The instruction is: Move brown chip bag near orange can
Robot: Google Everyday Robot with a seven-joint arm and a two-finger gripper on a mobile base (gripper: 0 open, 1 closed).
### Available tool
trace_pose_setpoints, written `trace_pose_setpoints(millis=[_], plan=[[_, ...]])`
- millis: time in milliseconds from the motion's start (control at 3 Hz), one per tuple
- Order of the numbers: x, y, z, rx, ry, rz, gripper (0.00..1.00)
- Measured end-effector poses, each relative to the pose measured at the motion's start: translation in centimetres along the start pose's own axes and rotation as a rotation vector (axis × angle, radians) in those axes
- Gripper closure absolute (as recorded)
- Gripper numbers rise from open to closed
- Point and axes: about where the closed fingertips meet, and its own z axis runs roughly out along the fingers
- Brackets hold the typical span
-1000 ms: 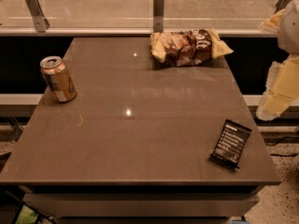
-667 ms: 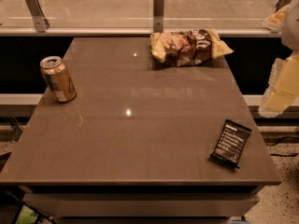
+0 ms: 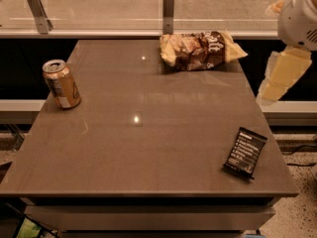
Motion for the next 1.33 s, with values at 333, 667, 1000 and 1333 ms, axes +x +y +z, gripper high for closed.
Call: trace_pose_setpoints(millis=[333,667,1000,1333], plan=[[-1.3,-2.6,2.8,0.013,-0.021,-0.031,0.00],[-2.6,-4.9,6.3,-0.001,-0.038,-0.055,0.00],[-3.3,-6.6,8.8,-0.004,-0.048,-0.063,0.00],[-3.4,-7.9,10.4,0.036,-0.055,-0.067,0.00]])
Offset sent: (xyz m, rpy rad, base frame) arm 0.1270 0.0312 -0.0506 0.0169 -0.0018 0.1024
